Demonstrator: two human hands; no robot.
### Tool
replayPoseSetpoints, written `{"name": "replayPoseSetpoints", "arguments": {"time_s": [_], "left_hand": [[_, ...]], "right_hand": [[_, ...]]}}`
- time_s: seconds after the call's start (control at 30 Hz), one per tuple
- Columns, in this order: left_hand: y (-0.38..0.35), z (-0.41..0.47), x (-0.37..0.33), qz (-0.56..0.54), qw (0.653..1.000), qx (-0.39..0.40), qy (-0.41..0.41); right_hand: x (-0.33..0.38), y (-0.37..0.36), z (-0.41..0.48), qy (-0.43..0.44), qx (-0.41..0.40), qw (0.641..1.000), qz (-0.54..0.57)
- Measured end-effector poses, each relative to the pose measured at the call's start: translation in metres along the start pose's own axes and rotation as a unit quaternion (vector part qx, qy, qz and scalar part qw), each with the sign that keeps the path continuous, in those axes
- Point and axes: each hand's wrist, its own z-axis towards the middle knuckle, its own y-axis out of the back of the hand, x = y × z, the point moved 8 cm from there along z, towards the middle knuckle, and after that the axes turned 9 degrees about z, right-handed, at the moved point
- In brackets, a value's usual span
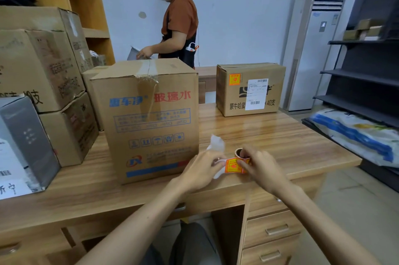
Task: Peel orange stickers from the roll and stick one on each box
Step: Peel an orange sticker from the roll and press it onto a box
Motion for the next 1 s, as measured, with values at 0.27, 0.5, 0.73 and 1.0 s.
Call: {"name": "replayPoseSetpoints", "arguments": {"time_s": [0.27,0.5,0.73,1.0], "left_hand": [[-0.021,-0.006,0.020,-0.133,0.987,-0.061,0.070],[-0.027,-0.008,0.024,-0.193,0.977,-0.049,0.074],[-0.026,-0.010,0.026,-0.253,0.962,-0.033,0.097],[-0.025,-0.011,0.021,-0.248,0.964,-0.021,0.088]], "right_hand": [[0.011,-0.001,-0.020,0.017,-0.113,0.993,-0.015],[0.015,-0.023,-0.024,-0.019,-0.098,0.995,0.031],[0.020,-0.022,-0.024,-0.015,-0.122,0.992,0.014],[0.021,-0.017,-0.023,-0.001,-0.147,0.988,-0.042]]}}
